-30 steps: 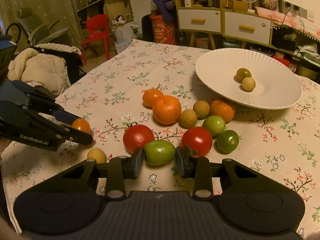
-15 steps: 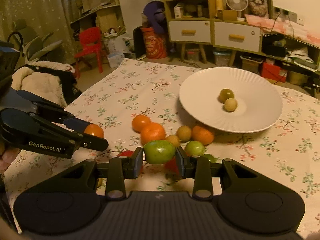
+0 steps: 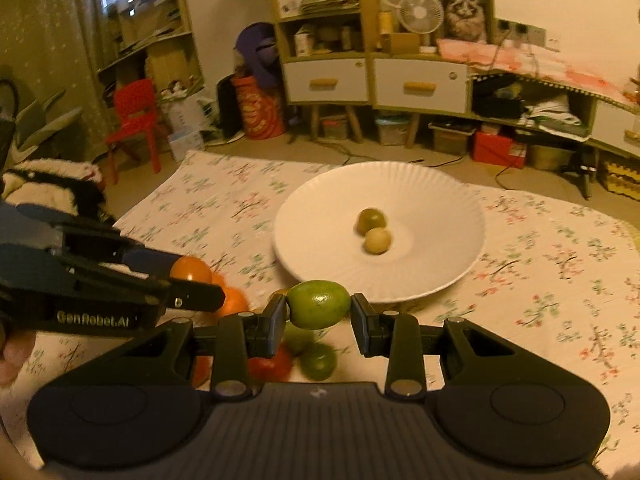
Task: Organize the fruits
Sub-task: 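Carry the orange and green tomatoes with both tools over the white plate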
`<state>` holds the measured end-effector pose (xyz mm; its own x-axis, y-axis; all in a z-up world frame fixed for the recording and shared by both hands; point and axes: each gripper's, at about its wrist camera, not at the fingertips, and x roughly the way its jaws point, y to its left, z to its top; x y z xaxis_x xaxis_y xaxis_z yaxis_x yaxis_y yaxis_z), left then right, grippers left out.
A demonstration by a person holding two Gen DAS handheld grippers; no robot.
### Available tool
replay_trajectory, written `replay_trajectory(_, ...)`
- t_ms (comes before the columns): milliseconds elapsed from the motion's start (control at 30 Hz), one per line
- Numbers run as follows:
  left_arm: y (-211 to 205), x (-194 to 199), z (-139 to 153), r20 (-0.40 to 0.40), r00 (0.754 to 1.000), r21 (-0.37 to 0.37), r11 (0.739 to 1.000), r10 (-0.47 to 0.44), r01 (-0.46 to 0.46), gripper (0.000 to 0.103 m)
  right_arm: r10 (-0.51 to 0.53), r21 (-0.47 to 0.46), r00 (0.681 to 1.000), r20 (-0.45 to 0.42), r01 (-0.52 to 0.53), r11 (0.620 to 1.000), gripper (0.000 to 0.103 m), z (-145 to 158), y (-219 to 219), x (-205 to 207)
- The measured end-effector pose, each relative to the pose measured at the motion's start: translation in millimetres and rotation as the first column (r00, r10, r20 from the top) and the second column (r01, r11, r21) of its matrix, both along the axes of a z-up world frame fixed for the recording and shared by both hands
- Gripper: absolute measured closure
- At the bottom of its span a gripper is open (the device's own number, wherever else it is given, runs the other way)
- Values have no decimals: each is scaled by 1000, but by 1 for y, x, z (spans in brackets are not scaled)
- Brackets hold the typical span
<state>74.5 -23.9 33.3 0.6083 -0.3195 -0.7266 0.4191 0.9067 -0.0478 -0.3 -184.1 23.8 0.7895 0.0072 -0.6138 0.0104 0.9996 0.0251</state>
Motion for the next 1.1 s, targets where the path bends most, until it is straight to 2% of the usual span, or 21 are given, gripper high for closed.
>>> replay_trajectory(100,-7,4,0,24,1000,9,1000,-14,14,76,-10,2,1000,-6,10,1000,71,1,-8,2)
replay_trajectory(267,-16,18,-5,36,998,-43,998,-46,48,76,-29,-11,1000,-6,29,1000,71,0,-20,12)
replay_trajectory(367,-22,28,-10,36,998,-46,998,-47,48,76,-36,-20,999,-7,36,999,71,-3,-27,20)
replay_trajectory(600,-34,51,-19,46,997,-30,998,-62,64,76,-48,-73,999,-25,46,996,71,-7,-42,41)
replay_trajectory(733,-33,64,-24,24,999,-26,999,-44,45,76,-52,-89,998,-44,48,995,71,-11,-48,48)
replay_trajectory(1100,-38,87,-33,2,1000,42,999,-21,21,75,-20,-158,997,-75,8,987,71,-18,-45,62)
